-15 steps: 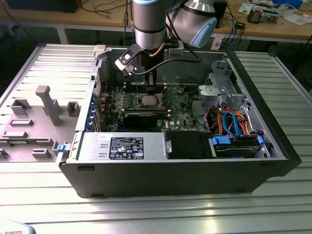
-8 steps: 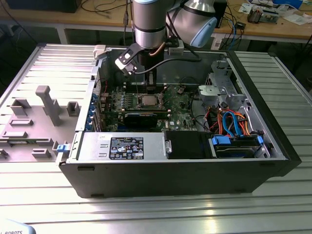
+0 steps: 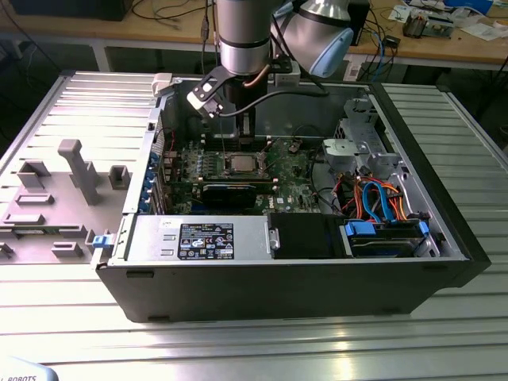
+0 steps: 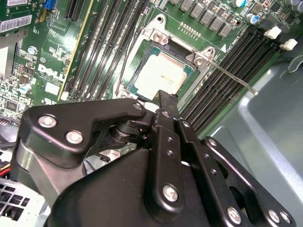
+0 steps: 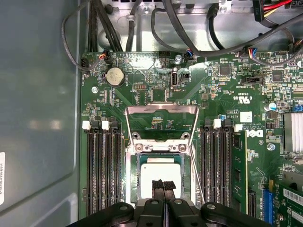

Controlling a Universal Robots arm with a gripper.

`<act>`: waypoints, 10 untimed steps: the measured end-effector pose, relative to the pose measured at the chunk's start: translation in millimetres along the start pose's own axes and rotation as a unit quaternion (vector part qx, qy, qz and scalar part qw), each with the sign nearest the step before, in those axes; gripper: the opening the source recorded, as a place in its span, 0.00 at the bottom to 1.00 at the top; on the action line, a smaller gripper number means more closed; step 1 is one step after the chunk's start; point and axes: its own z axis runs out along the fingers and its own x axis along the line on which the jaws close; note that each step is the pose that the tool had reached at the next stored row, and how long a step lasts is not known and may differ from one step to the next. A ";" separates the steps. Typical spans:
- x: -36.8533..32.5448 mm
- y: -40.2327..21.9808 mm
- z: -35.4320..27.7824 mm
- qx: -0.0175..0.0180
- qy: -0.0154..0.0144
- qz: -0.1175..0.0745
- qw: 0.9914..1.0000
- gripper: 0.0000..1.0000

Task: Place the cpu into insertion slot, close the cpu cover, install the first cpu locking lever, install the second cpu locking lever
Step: 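Close the cpu cover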

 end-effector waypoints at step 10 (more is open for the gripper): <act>0.1 0.2 -3.1 0.000 0.000 0.000 1.000 0.11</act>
